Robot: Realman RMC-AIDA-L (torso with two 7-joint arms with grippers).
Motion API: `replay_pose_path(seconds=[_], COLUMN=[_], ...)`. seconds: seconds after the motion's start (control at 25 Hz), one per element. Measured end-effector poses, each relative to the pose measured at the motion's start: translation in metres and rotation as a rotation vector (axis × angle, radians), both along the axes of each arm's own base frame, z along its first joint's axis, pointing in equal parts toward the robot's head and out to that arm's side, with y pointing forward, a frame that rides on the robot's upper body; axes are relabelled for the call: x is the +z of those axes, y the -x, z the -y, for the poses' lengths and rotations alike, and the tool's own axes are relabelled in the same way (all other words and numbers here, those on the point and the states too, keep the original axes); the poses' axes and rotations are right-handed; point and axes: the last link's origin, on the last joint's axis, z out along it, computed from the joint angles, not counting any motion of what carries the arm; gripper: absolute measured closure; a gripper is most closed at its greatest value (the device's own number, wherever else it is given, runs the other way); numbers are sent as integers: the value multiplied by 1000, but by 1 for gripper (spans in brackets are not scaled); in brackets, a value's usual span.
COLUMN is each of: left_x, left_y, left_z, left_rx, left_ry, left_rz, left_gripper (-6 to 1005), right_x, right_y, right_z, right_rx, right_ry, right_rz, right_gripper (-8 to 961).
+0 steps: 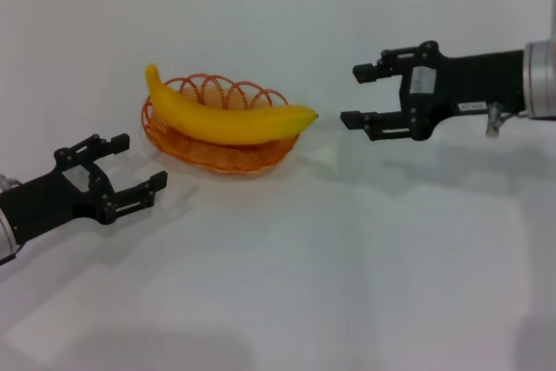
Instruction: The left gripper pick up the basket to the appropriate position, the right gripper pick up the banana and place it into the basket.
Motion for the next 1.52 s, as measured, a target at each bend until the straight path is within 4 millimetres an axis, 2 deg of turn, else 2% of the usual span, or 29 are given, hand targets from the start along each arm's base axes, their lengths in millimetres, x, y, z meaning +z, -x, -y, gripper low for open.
replay_pose_path(seconds=[0.2, 0.44, 1.52], left_x=[0, -1, -2], left_y=[0, -1, -3], left_z=[0, 0, -1], left_rx=[-4, -5, -9], left_ry=[-3, -4, -2], left_rz=[-1, -1, 2], left_gripper=[154, 154, 154], right_x=[-5, -11, -12], right_y=[-20, -32, -36], right_z=[6, 11, 12], right_rx=[-35, -65, -71], right_ry=[10, 23, 25], right_rz=[-32, -31, -30], right_gripper=[283, 284, 284])
